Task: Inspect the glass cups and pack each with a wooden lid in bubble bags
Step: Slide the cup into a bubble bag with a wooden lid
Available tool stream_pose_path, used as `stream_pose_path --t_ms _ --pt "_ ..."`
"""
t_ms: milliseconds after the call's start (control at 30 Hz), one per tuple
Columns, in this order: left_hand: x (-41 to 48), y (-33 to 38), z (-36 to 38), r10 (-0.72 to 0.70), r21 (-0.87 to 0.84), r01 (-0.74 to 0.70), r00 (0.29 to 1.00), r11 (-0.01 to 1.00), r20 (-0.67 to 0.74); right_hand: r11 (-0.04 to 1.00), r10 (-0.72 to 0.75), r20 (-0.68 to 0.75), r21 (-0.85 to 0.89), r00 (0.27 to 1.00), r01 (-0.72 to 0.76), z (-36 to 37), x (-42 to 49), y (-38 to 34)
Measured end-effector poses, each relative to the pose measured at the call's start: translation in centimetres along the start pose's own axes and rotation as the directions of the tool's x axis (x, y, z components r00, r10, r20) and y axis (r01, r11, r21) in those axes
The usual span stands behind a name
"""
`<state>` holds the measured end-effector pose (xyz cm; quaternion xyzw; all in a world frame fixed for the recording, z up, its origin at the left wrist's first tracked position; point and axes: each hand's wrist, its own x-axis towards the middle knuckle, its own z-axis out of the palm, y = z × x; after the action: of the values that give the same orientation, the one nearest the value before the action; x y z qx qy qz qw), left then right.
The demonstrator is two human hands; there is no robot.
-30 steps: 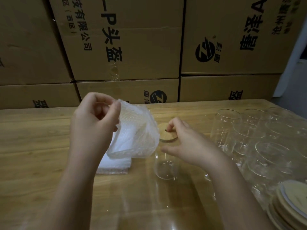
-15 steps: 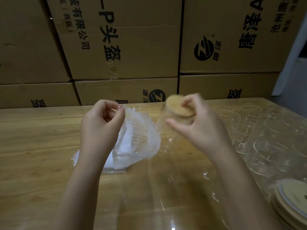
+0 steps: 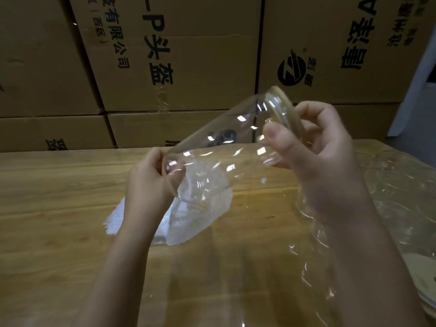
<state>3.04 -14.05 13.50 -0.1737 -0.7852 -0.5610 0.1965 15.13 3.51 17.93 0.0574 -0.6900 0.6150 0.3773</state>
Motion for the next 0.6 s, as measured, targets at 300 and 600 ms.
stream_pose_path --t_ms 300,600 --pt "0.2 -0.4 -0.3 -0.104 -0.118 0.113 0.991 0.987 0.081 0.912 -0.045 0.043 -0.407 0.998 0.058 0.4 -0.6 -0.4" --pt "-0.7 1.1 0.8 -0.144 -0.365 0.231 0.958 0.902 0.25 0.816 -0.136 0.073 -0.557 0.988 0.153 1.0 -1.0 -0.8"
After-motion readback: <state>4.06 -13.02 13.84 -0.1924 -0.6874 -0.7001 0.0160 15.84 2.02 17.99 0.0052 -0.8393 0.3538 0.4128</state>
